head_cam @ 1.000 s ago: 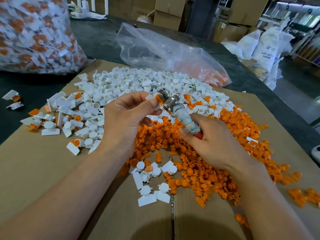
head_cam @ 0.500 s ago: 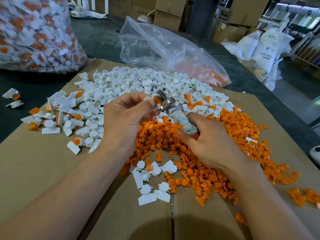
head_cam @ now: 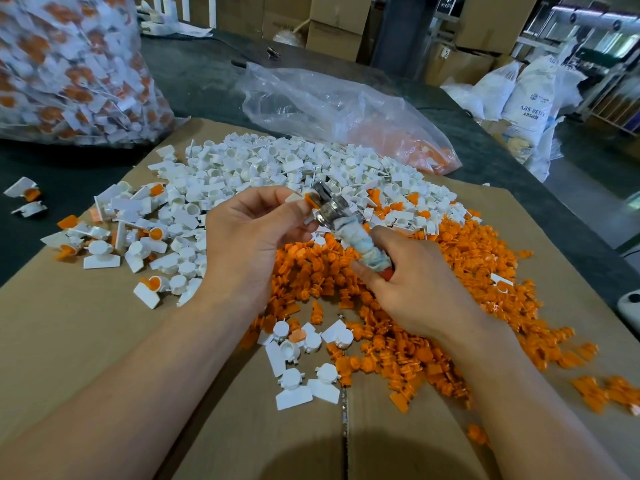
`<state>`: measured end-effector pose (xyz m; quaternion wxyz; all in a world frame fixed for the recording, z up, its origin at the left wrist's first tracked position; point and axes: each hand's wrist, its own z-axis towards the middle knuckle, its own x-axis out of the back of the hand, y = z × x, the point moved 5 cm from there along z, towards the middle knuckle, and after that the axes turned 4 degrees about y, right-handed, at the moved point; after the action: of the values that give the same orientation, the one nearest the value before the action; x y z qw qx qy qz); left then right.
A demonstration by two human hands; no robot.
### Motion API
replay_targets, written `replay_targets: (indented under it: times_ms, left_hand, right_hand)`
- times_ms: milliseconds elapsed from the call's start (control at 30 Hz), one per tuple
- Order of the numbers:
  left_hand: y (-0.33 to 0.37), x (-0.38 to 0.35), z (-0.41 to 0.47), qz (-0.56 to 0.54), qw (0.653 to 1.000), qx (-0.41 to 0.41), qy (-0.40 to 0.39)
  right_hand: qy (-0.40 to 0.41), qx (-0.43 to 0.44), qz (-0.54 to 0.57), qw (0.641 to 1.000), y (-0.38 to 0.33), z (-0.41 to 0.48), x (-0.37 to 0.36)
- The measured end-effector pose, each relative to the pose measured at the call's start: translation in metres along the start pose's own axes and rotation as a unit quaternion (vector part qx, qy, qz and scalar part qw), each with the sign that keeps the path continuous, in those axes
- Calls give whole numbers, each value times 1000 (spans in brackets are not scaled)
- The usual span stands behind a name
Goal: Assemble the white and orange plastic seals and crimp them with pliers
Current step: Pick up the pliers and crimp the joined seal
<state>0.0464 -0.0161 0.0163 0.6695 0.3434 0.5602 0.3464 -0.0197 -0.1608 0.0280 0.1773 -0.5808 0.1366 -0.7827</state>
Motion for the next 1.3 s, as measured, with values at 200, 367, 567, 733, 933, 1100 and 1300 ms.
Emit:
replay_targets:
  times_ms: [200,367,567,733,933,1100,1300]
  left_hand:
    - [1,0,-1,5,1000,-1,1]
    - [3,0,-1,1,1000,-3,4]
    - [3,-1,-1,5,1000,2,6]
    - [1,-1,-1,7,1000,24,13]
    - [-4,4,0,-4,997,74,34]
    - [-7,6,-1,22,995,95,33]
    - [-8,7,-2,48,992,110,31]
  right_hand:
    - [-3,-5,-18,1000,0,0,-1]
    - [6,6,-36,999,-3,-2,0]
    - [8,-2,-25,1000,0,0,-3]
    - [20,-9,-23,1000,1,0,-2]
    - [65,-82,-57,993,23,4,12]
    - [106,-147,-84,980,51,5,25]
    - [86,-175,-150,969,68,6,24]
